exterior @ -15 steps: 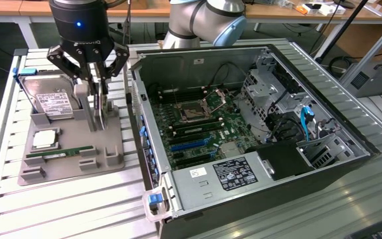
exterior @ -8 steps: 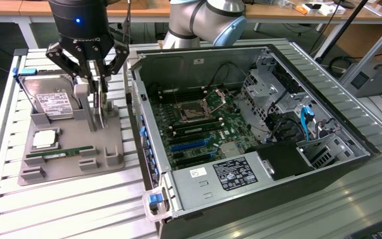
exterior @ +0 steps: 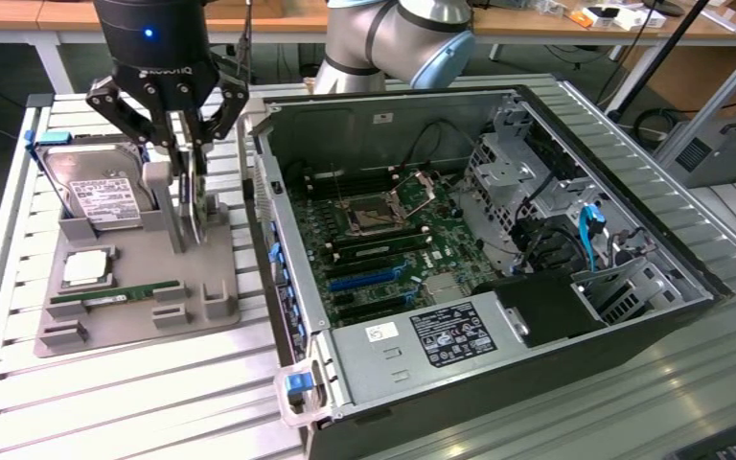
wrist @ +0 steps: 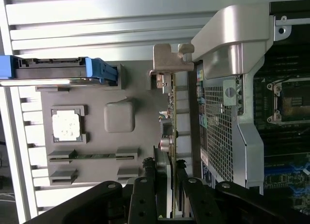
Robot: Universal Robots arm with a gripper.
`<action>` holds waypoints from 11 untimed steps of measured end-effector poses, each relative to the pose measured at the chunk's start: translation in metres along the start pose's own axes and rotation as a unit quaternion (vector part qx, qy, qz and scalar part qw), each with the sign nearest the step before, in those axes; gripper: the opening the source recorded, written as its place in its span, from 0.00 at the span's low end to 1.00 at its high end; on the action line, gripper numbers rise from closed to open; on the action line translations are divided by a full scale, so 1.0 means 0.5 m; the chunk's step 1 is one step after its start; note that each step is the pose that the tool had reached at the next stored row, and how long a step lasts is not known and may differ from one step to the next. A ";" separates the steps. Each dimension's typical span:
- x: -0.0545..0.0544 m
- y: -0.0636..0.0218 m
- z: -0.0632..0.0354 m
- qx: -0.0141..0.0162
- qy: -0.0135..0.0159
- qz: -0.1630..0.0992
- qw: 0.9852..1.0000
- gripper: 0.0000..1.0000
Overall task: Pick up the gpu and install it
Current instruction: 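Pick up the gpu and move the gpu toward the slot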
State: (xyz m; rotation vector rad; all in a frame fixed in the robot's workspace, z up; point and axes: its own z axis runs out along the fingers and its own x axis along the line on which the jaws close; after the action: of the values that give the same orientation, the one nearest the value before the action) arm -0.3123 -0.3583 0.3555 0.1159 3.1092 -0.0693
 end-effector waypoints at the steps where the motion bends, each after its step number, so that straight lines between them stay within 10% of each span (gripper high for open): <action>1: 0.000 0.000 -0.001 0.000 0.000 0.000 1.000 0.27; 11: 0.000 0.000 -0.010 0.000 0.000 0.000 1.000 0.27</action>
State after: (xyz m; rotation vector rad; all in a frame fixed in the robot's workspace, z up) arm -0.3123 -0.3583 0.3607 0.1160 3.1092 -0.0693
